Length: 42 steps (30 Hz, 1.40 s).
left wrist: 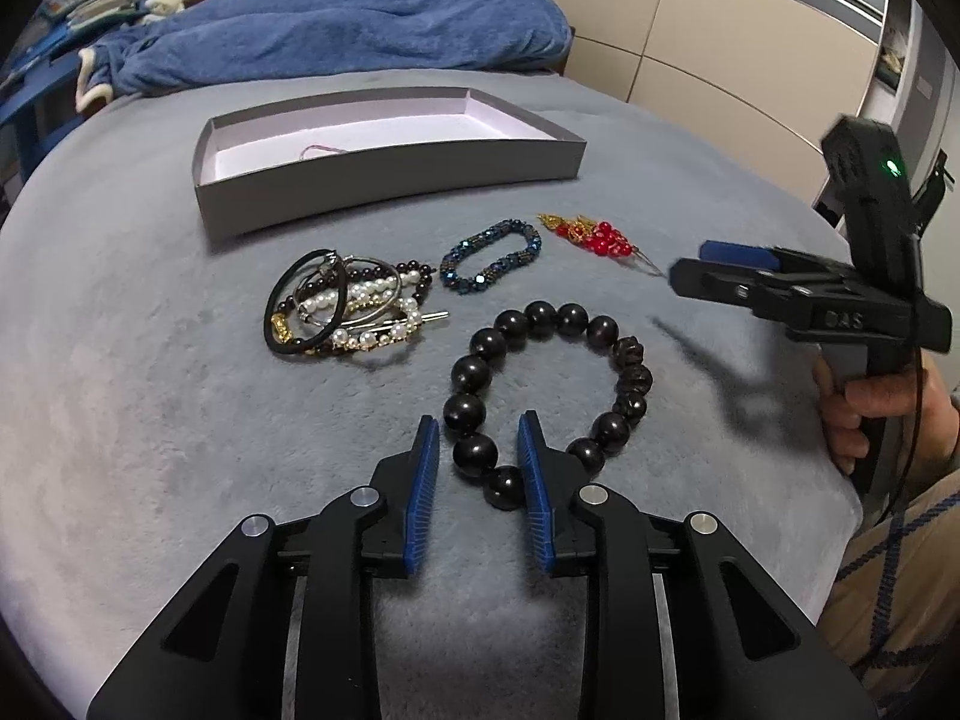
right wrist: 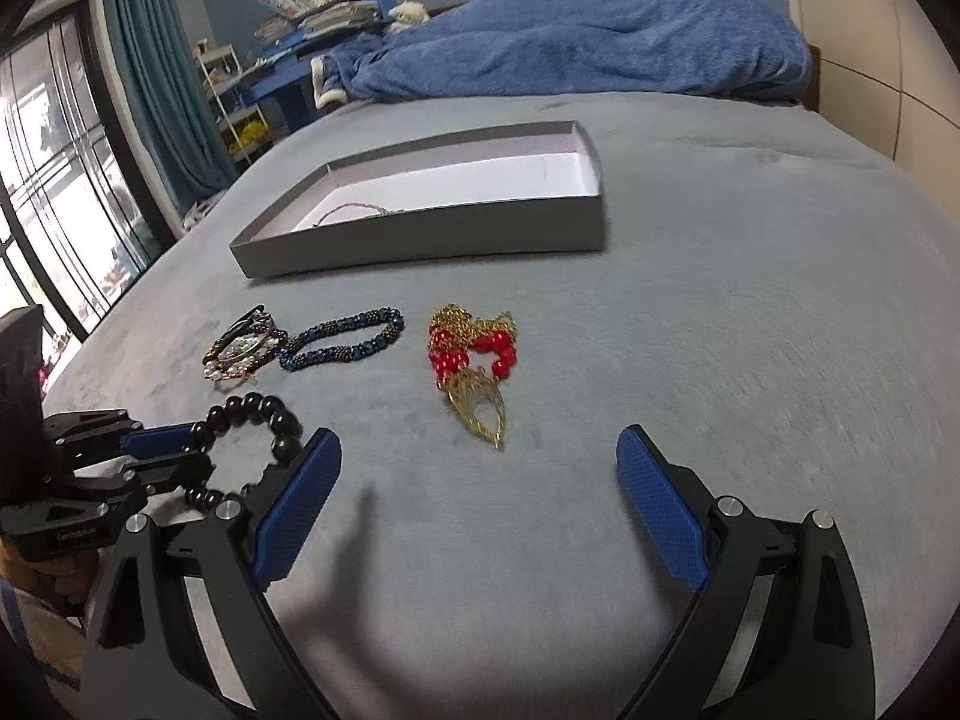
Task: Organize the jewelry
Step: 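Grasp the black bead bracelet with the left tool while the right tool grasps the red-gold necklace, then carry the black bracelet and red necklace into the box and open both tools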
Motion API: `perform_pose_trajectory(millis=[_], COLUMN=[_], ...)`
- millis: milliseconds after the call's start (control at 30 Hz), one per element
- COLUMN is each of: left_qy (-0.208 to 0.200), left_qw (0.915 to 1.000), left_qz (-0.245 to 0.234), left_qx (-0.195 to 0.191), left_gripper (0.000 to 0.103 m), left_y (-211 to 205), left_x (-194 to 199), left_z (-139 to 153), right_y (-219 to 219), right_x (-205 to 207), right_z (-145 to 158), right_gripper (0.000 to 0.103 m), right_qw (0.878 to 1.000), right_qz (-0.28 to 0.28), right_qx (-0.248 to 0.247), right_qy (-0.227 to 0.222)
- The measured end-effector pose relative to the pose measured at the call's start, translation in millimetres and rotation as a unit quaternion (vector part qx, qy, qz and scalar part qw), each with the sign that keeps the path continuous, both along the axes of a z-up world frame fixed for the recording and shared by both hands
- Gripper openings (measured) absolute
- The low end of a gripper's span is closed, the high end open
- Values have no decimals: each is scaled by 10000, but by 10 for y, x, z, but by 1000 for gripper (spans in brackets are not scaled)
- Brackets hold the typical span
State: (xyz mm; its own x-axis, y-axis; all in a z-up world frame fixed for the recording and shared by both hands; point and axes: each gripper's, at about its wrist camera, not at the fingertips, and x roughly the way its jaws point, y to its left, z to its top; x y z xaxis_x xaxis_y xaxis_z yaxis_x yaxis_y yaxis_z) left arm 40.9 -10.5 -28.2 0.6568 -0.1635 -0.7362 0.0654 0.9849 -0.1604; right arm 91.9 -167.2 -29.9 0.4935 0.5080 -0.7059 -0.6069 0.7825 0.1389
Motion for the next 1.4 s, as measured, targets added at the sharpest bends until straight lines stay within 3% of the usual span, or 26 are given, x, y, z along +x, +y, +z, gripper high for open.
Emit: perform_pose_trajectory(millis=[200, 367, 433, 500, 600, 767, 867, 1033, 1233, 1400], left_qy=[14, 20, 30, 40, 76, 197, 181, 85, -200, -518], left_qw=[9999, 9999, 10000, 10000, 10000, 9995, 9998, 9998, 9991, 9978], left_qz=[9, 9, 6, 1, -27, -57, -85, -113, -182, -156], left_qx=[-106, -109, -77, -18, 27, -238, -92, -130, -316, -395], left_gripper=[30, 30, 30, 31, 35, 42, 41, 15, 15, 15], left_y=[39, 43, 33, 17, -3, 40, -17, -18, 45, 165], left_x=[3, 3, 2, 9, 30, 126, 133, 110, 12, -3], left_z=[-4, -5, -4, -6, -12, -40, -32, -12, 118, 404], right_y=[306, 448, 446, 428, 367, 239, 245, 249, 207, 117], right_x=[194, 294, 279, 236, 200, 160, 130, 138, 182, 222], right_z=[-63, -133, -146, -147, -143, -115, -102, -95, -93, -51], right_gripper=[67, 63, 53, 29, 19, 18, 18, 18, 18, 17], right_qw=[9988, 9967, 9965, 9969, 9980, 9996, 9996, 9996, 9997, 9989], right_qz=[129, 154, 172, 263, 275, 186, 191, 204, 216, 241], right_qx=[-481, -798, -814, -730, -564, -203, -191, -174, 8, 334], right_qy=[-8, -38, -71, -121, -116, -58, -98, -80, 65, 216])
